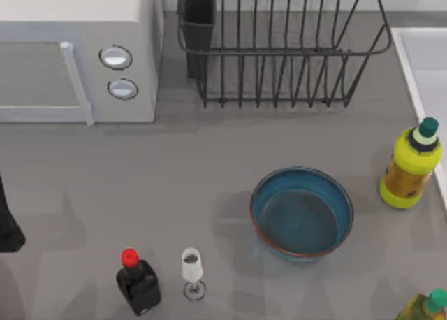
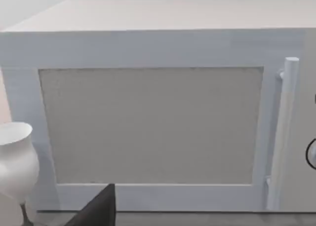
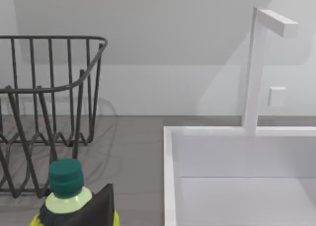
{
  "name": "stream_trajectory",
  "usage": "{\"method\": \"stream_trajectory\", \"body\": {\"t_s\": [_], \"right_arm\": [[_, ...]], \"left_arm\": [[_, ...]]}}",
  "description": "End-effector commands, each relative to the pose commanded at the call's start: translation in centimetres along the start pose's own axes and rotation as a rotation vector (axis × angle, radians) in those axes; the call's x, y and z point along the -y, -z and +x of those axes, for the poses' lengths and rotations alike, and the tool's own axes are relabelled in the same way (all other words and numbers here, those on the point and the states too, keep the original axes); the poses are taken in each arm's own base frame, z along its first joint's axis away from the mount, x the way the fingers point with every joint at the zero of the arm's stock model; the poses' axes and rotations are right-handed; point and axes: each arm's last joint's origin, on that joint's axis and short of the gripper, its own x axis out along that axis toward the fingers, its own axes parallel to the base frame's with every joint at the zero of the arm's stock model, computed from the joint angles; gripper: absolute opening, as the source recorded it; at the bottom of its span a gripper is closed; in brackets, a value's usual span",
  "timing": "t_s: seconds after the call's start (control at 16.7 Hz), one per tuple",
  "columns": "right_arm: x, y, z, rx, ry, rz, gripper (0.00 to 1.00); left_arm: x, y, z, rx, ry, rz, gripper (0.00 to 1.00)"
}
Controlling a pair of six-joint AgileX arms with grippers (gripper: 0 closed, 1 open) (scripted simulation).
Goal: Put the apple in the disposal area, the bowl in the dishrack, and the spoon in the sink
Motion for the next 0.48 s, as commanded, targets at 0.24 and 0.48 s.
{"method": "stream_trajectory", "body": {"t_s": [0.24,0.48], "right_arm": [[0.00,0.00,0.00,0.000,0.000,0.000,1.00],[-0.03,-0.18,0.00,-0.010,-0.002,0.004,1.00]], "left_arm": [[0.08,-0.13,-0.07,0.017,0.009,-0.018,1.00],[0.08,-0.13,-0.07,0.017,0.009,-0.018,1.00]]}}
